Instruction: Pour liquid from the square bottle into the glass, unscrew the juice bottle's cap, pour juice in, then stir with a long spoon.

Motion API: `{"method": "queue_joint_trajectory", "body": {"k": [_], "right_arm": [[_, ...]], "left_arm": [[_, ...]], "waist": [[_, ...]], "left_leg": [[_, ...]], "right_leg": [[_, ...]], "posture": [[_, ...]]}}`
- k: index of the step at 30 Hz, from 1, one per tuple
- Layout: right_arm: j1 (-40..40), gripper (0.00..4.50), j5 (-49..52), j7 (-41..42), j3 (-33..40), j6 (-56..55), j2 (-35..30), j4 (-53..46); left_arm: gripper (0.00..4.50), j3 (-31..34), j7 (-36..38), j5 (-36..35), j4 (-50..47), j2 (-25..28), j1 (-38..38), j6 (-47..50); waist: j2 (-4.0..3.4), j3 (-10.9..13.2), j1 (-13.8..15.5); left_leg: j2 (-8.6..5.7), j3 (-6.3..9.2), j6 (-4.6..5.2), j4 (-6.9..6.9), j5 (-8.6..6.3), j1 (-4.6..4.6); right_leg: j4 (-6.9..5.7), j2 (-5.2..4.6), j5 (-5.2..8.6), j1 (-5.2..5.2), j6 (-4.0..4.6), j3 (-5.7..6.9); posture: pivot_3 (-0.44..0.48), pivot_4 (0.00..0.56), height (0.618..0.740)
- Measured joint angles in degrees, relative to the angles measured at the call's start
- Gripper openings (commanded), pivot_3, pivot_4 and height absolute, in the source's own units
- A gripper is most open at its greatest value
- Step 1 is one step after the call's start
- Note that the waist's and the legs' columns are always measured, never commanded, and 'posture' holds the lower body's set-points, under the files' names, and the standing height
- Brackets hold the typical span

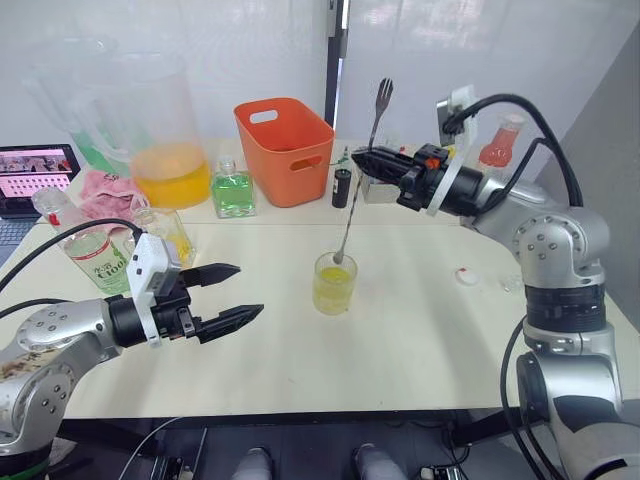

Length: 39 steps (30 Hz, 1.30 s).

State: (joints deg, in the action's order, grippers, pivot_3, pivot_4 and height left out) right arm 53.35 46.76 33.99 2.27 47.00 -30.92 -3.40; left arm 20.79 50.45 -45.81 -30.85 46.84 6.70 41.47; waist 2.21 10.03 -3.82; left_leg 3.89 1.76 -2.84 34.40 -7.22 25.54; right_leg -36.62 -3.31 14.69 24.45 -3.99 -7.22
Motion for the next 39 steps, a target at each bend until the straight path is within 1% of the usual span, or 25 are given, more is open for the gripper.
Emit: {"method": "queue_joint_trajectory", "body": {"k": [5,8,11,22,27,30,35,39], "right_arm": [[-2.37,0.00,-3.31,1.46,-1.66,-1.00,-0.17,-3.23],[-6.22,0.00,-7.61,3.55,-5.12,-3.66,-0.25,-5.26],[-7.96,0.00,-10.16,4.69,-7.07,-5.34,0.77,-5.32],[-7.88,0.00,-16.21,6.87,-8.92,-11.01,7.01,-3.83],[-7.84,0.00,-16.36,7.81,-9.09,-11.66,8.94,-3.66],[-7.84,0.00,-17.12,7.69,-9.13,-11.65,9.15,-3.71],[-7.83,0.00,-19.75,7.19,-9.63,-11.53,7.57,-3.65],[-7.81,0.00,-20.15,6.90,-9.00,-12.03,8.66,-2.93]], "left_arm": [[4.46,-1.80,-0.43,0.51,0.00,-0.01,0.06,-0.41],[4.46,-2.18,-0.90,0.39,0.06,-0.02,0.19,-0.18],[4.46,-2.25,-1.46,-0.30,0.08,-0.05,0.28,0.15],[4.46,-2.93,-2.41,-1.46,0.07,-0.04,0.43,0.17],[4.46,-2.93,-2.44,-1.46,0.07,0.01,0.35,0.13],[4.46,-3.01,-2.42,-1.40,0.07,0.01,0.34,0.04],[4.46,-3.58,-2.34,-1.29,0.09,0.01,0.36,-0.06],[4.46,-4.01,-2.12,-1.08,0.12,0.01,0.36,-0.27]], "waist": [[0.00,0.00,-0.11],[0.00,0.00,-0.15],[0.01,0.00,-0.18],[0.01,0.00,-0.17],[0.01,0.00,-0.17],[0.01,0.00,-0.15],[0.01,0.00,-0.09],[0.01,0.00,-0.11]], "left_leg": [[0.01,0.00,0.00,-0.03,0.00,-0.02],[0.01,-0.01,0.00,-0.04,0.00,-0.03],[0.01,-0.02,0.00,-0.04,0.00,-0.03],[0.01,-0.01,0.00,-0.04,0.00,-0.03],[0.01,-0.01,0.00,-0.04,0.00,-0.04],[0.01,-0.01,0.00,-0.04,0.00,-0.04],[0.01,-0.01,0.00,-0.04,0.00,-0.04],[0.01,-0.01,0.00,-0.04,0.00,-0.05]], "right_leg": [[-0.02,0.01,0.01,0.01,0.01,0.01],[-0.02,0.01,0.02,0.02,0.01,0.01],[-0.03,0.01,0.02,0.04,0.00,0.00],[-0.07,0.01,0.01,0.02,-0.01,0.02],[-0.09,0.01,0.00,0.03,-0.02,0.03],[-0.10,0.01,0.00,0.03,-0.01,0.04],[-0.09,0.01,0.01,0.03,0.00,0.04],[-0.11,0.02,0.00,0.03,-0.01,0.04]], "posture": [[0.000,0.150,0.740],[0.000,0.150,0.740],[0.000,0.150,0.740],[0.000,0.150,0.740],[0.000,0.150,0.740],[0.000,0.150,0.740],[0.000,0.150,0.740],[0.000,0.150,0.740]]}}
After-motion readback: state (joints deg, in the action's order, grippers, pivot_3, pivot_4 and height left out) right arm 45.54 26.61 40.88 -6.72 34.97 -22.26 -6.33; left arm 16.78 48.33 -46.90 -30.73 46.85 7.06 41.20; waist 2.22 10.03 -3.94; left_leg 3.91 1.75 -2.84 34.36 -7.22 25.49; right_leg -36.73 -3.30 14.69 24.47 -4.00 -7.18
